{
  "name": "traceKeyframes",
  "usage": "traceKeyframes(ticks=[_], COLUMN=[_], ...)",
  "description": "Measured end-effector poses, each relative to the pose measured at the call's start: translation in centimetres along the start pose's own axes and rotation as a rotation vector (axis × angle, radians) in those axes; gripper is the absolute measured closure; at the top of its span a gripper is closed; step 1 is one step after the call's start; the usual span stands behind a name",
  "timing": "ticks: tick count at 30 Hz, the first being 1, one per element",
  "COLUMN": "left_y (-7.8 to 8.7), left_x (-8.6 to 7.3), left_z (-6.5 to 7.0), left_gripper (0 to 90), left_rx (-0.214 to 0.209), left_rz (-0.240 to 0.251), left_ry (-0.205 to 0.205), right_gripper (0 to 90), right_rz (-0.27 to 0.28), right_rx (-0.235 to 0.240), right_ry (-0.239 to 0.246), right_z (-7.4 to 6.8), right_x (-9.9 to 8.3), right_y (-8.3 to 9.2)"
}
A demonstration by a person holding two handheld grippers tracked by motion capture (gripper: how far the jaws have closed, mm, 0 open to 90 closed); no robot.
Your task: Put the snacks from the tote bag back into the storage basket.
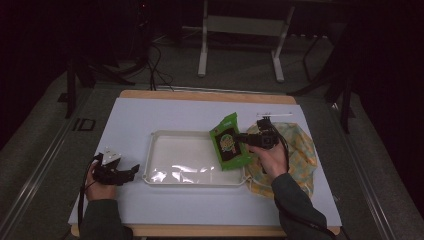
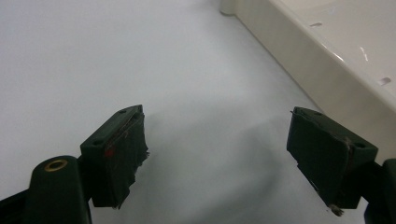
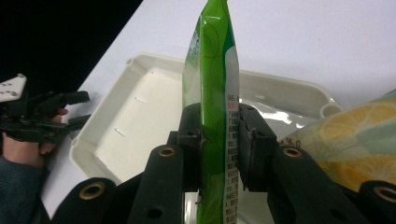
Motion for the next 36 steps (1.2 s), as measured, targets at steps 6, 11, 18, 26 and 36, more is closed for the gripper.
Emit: traceKeyframes(ticks=[6, 11, 18, 26, 36], left_y=[0.0, 0.0, 0.0, 0.0, 0.0], left_x=[0.0, 0.0, 0.0, 0.0, 0.0], left_z=[0.0, 0.0, 0.0, 0.0, 0.0], left_gripper=[20.1, 20.1, 20.1, 20.1, 20.1], left_rx=[0.0, 0.001, 0.001, 0.001, 0.002], left_rz=[0.0, 0.0, 0.0, 0.0, -0.001], left_ry=[-0.001, -0.001, 0.0, -0.001, -0.002], right_gripper=[73.0, 73.0, 72.9, 72.5, 66.7], right_rz=[-0.007, -0.008, -0.007, -0.005, -0.026], right_rx=[-0.025, -0.029, -0.034, -0.088, -0.167], right_ry=[0.016, 0.012, 0.009, 0.047, 0.115], right_z=[0.0, 0.1, 0.2, 0.3, 0.6], right_x=[-0.5, -0.8, -1.1, -1.9, -3.0], right_y=[-0.6, -0.8, -1.2, -1.8, -2.0])
Point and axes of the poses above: each handheld gripper's, and its own axes: y roughly backward along the jaws, x roughly out of its top, z roughly to its right, the point moved 4 cm from there along -y, roughly forward along the jaws, and after that the axes turned 11 degrees about -y, right-handed, at the moved point
